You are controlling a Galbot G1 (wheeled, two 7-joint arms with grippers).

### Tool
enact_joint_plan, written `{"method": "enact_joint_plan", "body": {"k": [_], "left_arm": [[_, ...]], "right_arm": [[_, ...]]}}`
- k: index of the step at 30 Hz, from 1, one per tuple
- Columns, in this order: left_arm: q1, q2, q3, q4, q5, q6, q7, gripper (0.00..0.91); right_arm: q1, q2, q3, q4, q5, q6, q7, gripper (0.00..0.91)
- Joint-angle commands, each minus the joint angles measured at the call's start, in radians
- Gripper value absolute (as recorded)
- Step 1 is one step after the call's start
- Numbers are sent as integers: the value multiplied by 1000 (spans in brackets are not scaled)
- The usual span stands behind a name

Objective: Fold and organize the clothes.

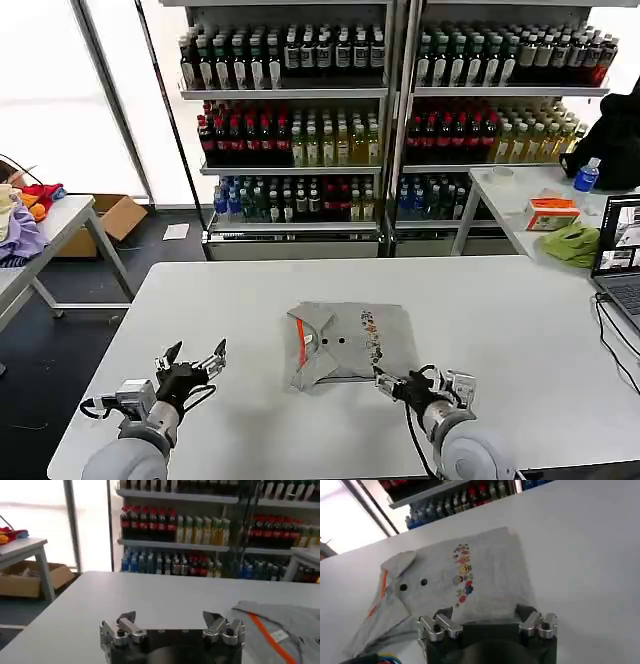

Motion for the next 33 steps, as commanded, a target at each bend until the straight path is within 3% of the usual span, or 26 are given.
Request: {"method": "enact_joint_plan", "body": {"k": [1,3,4,6,7,9,10,17,20,33], "left_arm": [[9,-5,-1,-6,3,2,1,907],[12,-10,-2,-11,3,2,1,907],[13,-14,-4,-15,3,2,1,907],[14,-27,-8,-24,0,-2,0,907],[16,-36,-11,-28,0,-7,-1,907],[20,-55,-13,-33,0,-22,0,907],[21,-63,-15,-37,1,-35,1,907],[45,-94,-30,-49,32,-144,20,907],[61,-89,-38,-58,142,-127,71,907],[30,-69,-27,-21,128,-166,46,907]], "right_arm": [[-5,-18,67,121,36,-1,3,907],[5,-30,99,163,18,-1,-7,907],[10,-33,113,171,-34,0,-20,907],[23,-37,142,171,-287,2,-93,907],[27,-40,149,166,-358,2,-109,907],[46,-47,183,122,-638,15,-162,907],[52,-51,213,100,-682,27,-166,907],[-26,-44,352,49,-661,45,-175,907],[-68,-23,366,47,-660,58,-172,907],[-134,17,392,75,-666,69,-172,907]]}}
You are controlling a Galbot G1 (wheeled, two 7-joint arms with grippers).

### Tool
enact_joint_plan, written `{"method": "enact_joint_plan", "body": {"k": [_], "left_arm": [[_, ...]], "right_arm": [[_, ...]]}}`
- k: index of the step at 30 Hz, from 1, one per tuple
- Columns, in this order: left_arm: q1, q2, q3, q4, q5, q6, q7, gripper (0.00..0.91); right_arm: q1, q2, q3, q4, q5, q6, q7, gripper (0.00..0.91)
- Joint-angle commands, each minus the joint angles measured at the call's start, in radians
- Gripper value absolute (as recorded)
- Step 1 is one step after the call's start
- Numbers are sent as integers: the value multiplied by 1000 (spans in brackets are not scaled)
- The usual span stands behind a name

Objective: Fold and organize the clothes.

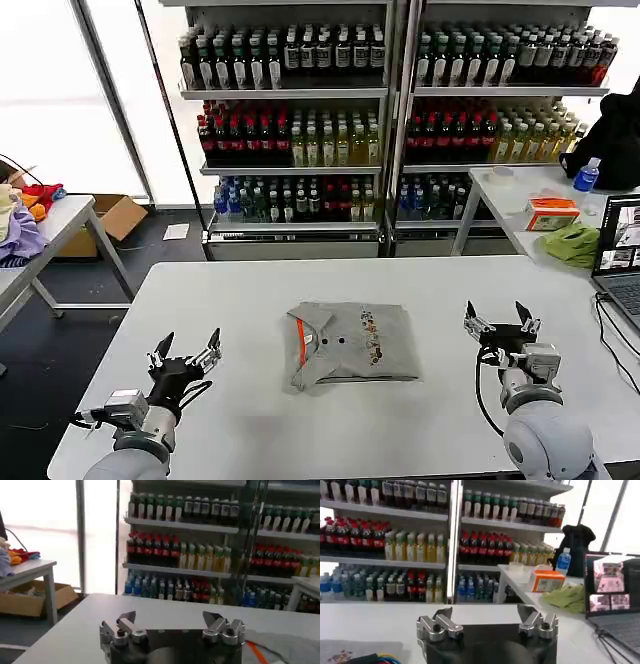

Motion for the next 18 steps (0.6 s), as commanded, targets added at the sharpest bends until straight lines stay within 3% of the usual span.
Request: {"method": "enact_joint_plan", "body": {"k": [1,18], "left_arm": [[-13,4,1,14,38,-38,11,907],[-18,15,-11,23,100,-44,73,907]], "right_arm": [[-62,18,61,12,-90,13,-19,907],[-77,34,56,29,-95,11,-30,907]]}}
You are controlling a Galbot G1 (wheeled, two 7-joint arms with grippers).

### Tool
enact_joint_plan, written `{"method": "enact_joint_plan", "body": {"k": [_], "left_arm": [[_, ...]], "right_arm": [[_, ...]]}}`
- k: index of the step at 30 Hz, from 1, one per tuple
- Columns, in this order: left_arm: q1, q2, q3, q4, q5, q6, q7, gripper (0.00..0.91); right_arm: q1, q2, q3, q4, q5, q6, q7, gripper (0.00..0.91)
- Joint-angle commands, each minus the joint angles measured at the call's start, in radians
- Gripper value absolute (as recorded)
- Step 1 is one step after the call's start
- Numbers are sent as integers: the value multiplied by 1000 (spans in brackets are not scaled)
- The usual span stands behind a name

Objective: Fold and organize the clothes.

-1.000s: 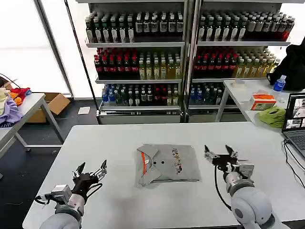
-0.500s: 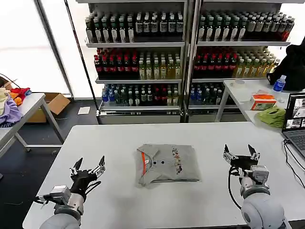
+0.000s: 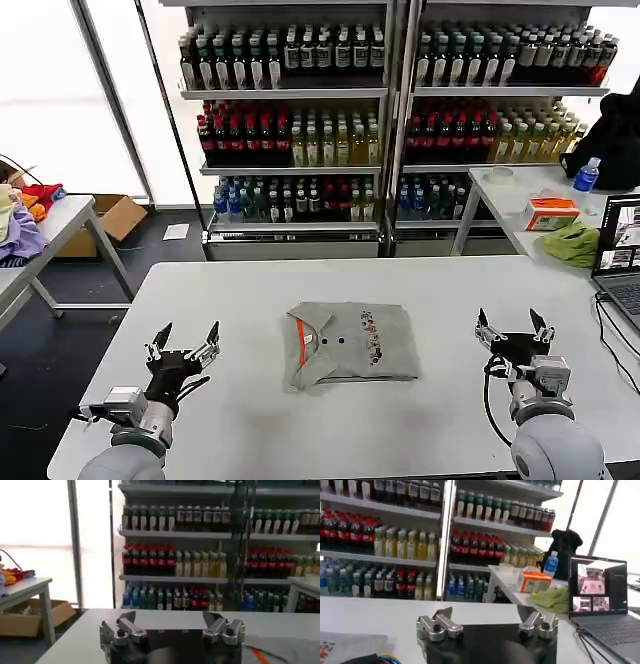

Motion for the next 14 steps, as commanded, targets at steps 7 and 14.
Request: {"method": "enact_joint_plan", "body": {"k": [7,14], "left_arm": [[-2,0,-2,6,41,-9,30,907],[4,0,1,5,39,-13,54,907]], "right_arm": [[-19,11,3,11,-32,9,-12,907],[-25,13,4,19,-35,11,-21,907]]}}
